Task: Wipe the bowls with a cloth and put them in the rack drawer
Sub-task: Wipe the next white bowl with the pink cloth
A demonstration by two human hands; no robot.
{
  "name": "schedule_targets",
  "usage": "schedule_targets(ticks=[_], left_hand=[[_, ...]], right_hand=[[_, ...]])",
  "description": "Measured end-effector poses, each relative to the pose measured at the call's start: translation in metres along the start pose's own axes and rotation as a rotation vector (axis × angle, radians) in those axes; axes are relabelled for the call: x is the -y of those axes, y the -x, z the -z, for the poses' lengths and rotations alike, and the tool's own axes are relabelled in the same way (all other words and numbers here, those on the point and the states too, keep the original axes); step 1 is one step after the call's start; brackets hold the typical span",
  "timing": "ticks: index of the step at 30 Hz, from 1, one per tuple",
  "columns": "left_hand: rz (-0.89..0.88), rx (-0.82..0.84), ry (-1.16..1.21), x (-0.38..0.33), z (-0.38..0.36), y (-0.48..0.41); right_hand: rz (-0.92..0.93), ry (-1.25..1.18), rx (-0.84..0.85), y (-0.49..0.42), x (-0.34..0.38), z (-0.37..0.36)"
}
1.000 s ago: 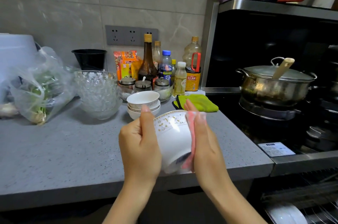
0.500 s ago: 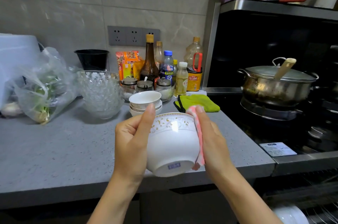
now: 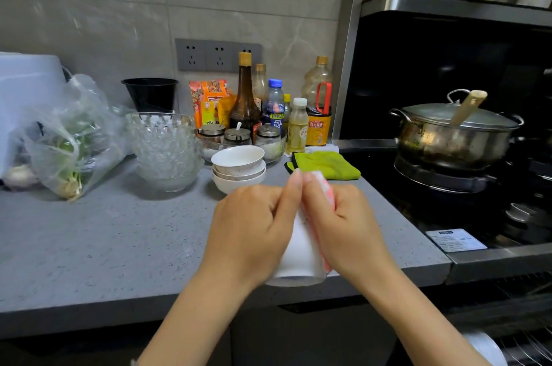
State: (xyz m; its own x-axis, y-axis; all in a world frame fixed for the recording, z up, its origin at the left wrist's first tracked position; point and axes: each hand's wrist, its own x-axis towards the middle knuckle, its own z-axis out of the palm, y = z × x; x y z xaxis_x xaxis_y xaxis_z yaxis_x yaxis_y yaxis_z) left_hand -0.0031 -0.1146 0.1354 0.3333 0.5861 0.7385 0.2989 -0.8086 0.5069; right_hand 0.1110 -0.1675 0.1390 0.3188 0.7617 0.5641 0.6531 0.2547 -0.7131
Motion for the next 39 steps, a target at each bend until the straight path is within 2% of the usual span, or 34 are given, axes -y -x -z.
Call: schedule_targets(ticks=[2,4,7,9,11,13,15,17,19,20,21,25,27,29,31,34,36,39], left_hand=[[0.014,-0.006,0.084,0.000,-0.004,0.002],[0.099,-0.059,0.253,0.003,-0.006,0.005],[0.378,-0.216,0.629,0.006,-0.009,0.008],[0.492,-0.300,0.727,0.008,-0.015,0.009],[0.509,-0.352,0.691,0.006,-0.021,0.011],[0.449,-0.347,0.567,0.003,-0.026,0.014],[0.398,-0.343,0.474,-0.002,-0.025,0.015],[0.387,-0.365,0.514,-0.005,-0.022,0.014],[0.388,-0.380,0.600,-0.005,-0.018,0.013],[0.388,-0.381,0.614,-0.005,-0.016,0.012],[0.381,-0.370,0.607,-0.003,-0.015,0.011],[0.324,-0.324,0.428,-0.004,-0.019,0.010],[0.304,-0.314,0.370,-0.001,-0.021,0.012],[0.318,-0.305,0.406,0.003,-0.021,0.014],[0.397,-0.310,0.584,0.003,-0.017,0.015],[0.524,-0.367,0.781,0.004,-0.011,0.013],[0.571,-0.384,0.842,0.004,-0.010,0.013],[0.630,-0.392,0.944,0.010,-0.010,0.016]], right_hand=[[0.015,-0.028,-0.018,0.004,-0.004,-0.002],[-0.017,-0.168,-0.045,0.009,-0.004,-0.002],[-0.201,-0.424,0.005,0.013,-0.002,-0.001],[-0.138,-0.374,0.011,0.018,-0.001,-0.006],[0.025,-0.168,-0.032,0.023,0.002,-0.015],[0.176,0.117,-0.048,0.024,0.001,-0.022],[0.241,0.197,-0.051,0.021,0.001,-0.021],[0.158,-0.027,-0.053,0.015,0.003,-0.013],[-0.094,-0.405,0.013,0.011,0.005,-0.005],[-0.152,-0.474,0.031,0.010,0.001,-0.003],[-0.134,-0.449,0.030,0.012,0.001,-0.004],[0.230,0.090,-0.060,0.021,-0.001,-0.022],[0.301,0.191,-0.076,0.016,-0.005,-0.024],[0.227,0.024,-0.063,0.014,-0.004,-0.019],[0.019,-0.217,0.007,0.010,0.000,-0.009],[-0.267,-0.401,0.084,0.007,-0.008,0.002],[-0.324,-0.448,0.079,0.007,-0.005,0.007],[-0.305,-0.498,0.055,0.006,0.002,0.006]])
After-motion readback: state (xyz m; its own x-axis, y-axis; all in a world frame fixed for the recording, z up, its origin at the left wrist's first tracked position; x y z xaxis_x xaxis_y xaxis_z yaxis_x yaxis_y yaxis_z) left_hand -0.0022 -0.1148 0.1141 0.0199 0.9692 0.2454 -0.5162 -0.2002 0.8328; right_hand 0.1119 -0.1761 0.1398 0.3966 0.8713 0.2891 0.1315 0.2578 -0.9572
